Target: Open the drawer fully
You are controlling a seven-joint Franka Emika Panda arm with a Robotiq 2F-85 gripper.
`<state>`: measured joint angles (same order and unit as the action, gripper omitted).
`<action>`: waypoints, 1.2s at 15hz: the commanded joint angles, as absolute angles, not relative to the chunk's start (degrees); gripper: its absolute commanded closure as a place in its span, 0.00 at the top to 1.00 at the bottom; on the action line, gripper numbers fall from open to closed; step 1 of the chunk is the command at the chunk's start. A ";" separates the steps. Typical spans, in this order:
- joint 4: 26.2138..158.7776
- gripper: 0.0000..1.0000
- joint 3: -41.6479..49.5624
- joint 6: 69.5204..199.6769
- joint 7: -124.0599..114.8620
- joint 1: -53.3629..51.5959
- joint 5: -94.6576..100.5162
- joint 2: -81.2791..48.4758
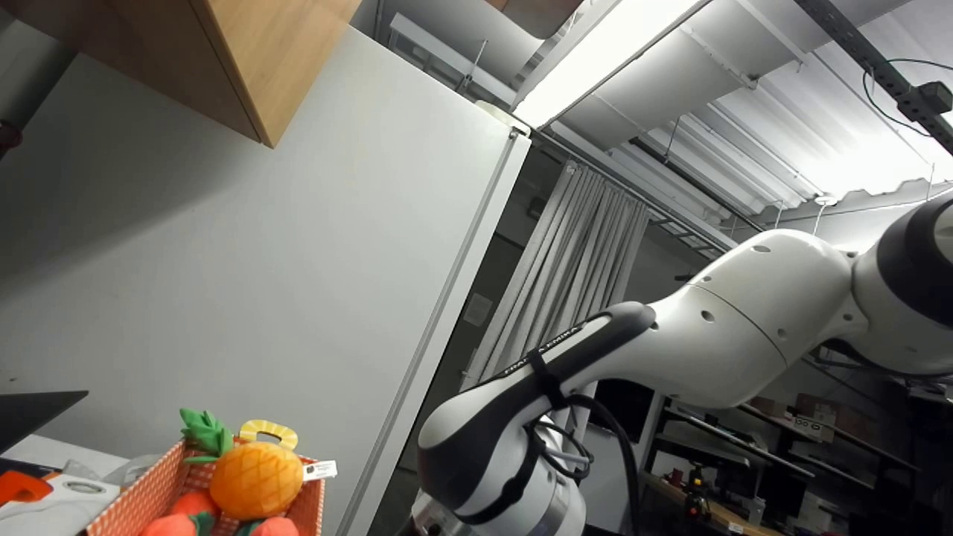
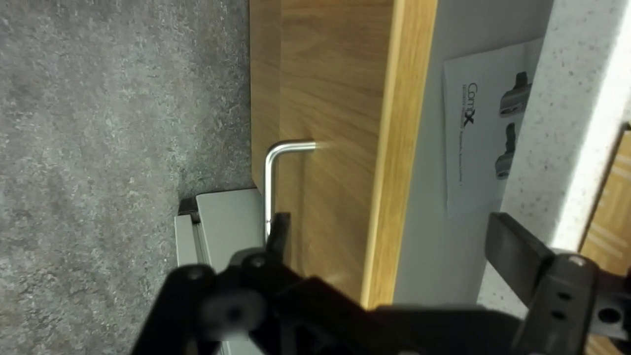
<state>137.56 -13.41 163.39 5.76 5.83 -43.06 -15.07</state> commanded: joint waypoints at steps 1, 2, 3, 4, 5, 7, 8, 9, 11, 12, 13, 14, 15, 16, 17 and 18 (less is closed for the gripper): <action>136.58 1.00 -15.10 162.82 12.01 8.11 -46.29 -17.22; 136.72 1.00 -14.94 162.90 12.61 8.19 -45.86 -17.73; 136.78 1.00 -14.80 162.94 13.13 8.27 -45.49 -18.24; 136.85 1.00 -14.61 163.07 13.52 8.27 -45.07 -18.73; 136.88 1.00 -14.53 163.08 13.95 8.34 -44.89 -19.20; 137.11 1.00 -14.14 163.10 14.33 8.28 -44.31 -19.85; 137.47 1.00 -13.63 163.16 14.31 8.16 -43.69 -19.99; 137.83 1.00 -13.10 163.10 14.24 8.09 -43.20 -20.02; 138.97 1.00 -11.24 163.09 13.73 7.98 -41.14 -19.38; 139.44 1.00 -10.12 163.16 13.40 7.86 -39.66 -19.10; 140.12 1.00 -8.66 163.00 13.15 7.88 -37.88 -18.63; 140.70 1.00 -7.06 162.82 12.93 7.83 -35.86 -18.26; 141.21 1.00 -5.33 162.65 12.70 7.74 -33.73 -17.94; 141.72 1.00 -3.51 162.29 12.46 7.64 -31.53 -17.47; 142.22 1.00 -1.69 161.88 12.34 7.59 -29.41 -16.85; 142.65 1.00 0.12 161.51 12.27 7.50 -27.32 -16.32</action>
